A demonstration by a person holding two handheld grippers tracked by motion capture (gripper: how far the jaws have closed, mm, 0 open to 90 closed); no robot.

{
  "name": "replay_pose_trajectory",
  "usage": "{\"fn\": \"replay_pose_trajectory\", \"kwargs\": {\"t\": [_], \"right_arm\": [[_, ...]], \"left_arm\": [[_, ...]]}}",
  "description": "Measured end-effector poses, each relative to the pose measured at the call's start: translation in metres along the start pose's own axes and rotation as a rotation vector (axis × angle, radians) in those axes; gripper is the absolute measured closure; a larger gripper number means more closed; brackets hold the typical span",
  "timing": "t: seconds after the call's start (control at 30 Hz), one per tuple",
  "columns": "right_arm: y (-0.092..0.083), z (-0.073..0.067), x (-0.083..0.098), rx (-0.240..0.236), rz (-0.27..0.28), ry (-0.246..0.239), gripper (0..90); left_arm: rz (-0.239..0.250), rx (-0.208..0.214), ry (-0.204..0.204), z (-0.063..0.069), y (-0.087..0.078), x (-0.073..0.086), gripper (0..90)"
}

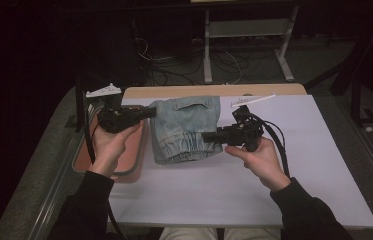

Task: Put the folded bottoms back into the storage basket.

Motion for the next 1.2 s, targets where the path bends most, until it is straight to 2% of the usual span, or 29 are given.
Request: {"fn": "replay_pose_trajectory", "kwargs": {"t": [0.3, 0.97, 1.2], "right_arm": [[0.008, -0.003, -0.012, 0.005, 0.003, -0.011, 64.1], [0.028, -0.023, -0.049, 0.001, 0.000, -0.059, 64.1], [0.037, -0.028, -0.060, 0.000, -0.001, -0.077, 64.1]], "left_arm": [[0.009, -0.030, -0.011, -0.007, -0.009, -0.004, 83.6], [0.027, -0.105, -0.005, -0.025, -0.045, -0.013, 83.7], [0.044, -0.124, -0.018, -0.033, -0.056, -0.013, 83.7]]}}
Point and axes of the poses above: each handheld gripper's, and its own axes: y roughly forward along the jaws, x roughly out of its underside, z roughly to its right, the point moved 1 cm from there along y, roughly forward along the jaws, and after that the axes turned 10 degrees about -z, right-handed, at the moved point
